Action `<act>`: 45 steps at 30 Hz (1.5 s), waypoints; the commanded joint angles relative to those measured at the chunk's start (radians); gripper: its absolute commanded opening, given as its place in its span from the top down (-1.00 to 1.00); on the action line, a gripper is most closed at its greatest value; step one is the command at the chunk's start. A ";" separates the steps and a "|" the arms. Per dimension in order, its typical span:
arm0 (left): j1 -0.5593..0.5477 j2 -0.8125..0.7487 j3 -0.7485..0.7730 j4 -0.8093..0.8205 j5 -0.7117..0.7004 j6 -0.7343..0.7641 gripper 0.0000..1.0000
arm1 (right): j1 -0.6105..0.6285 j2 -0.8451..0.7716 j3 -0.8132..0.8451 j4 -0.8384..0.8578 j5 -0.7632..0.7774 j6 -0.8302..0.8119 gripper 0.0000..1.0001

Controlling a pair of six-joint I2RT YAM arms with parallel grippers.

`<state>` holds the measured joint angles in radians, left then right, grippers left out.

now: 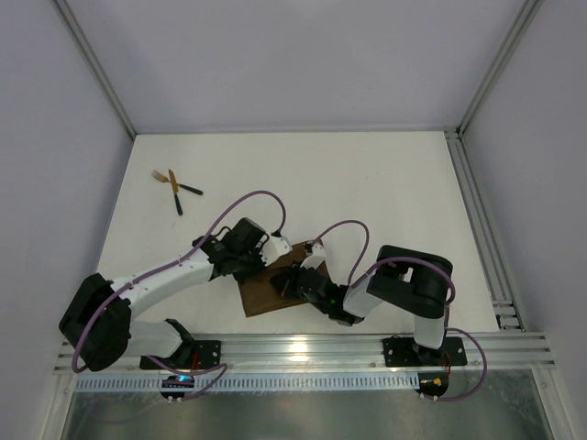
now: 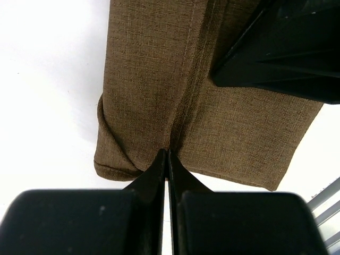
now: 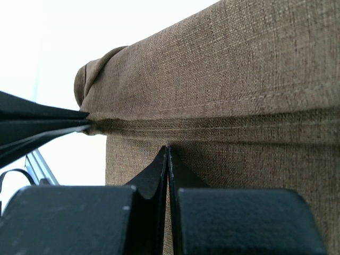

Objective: Fold the napkin into a case and place the utensils inside
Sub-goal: Smooth out the 2/3-rectangle-folded napkin at the center of the board.

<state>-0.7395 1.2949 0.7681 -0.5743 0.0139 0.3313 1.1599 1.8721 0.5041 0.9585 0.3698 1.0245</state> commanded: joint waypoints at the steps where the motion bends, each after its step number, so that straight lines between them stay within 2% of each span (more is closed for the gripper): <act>1: 0.009 -0.005 -0.019 0.014 0.006 0.029 1.00 | -0.011 0.041 0.025 -0.090 0.034 -0.018 0.94; 9: 0.018 0.070 -0.078 0.097 0.003 0.052 1.00 | -0.014 0.035 0.028 -0.092 0.026 -0.032 0.94; 13: 0.060 0.139 -0.090 0.136 0.032 0.060 1.00 | -0.014 0.001 0.028 -0.115 0.029 -0.053 0.94; 19: 0.078 0.138 -0.081 0.151 0.067 0.038 1.00 | -0.014 -0.040 0.047 -0.124 0.003 -0.105 0.94; 24: 0.117 0.146 -0.087 0.165 0.072 0.044 1.00 | -0.017 -0.187 0.037 -0.207 -0.029 -0.144 0.88; 28: 0.123 0.139 -0.098 0.185 0.058 0.051 1.00 | -0.051 -0.318 0.005 -0.337 -0.109 -0.164 0.77; 38: 0.123 0.133 -0.105 0.199 0.101 0.046 1.00 | -0.181 -0.586 -0.088 -0.526 -0.200 -0.245 0.75; 45: 0.124 0.112 -0.118 0.202 0.093 0.080 1.00 | -0.327 -0.502 0.013 -0.511 -0.275 -0.372 0.75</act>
<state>-0.6201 1.3998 0.6846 -0.3859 0.0898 0.3840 0.8661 1.3293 0.4500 0.4301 0.1455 0.7322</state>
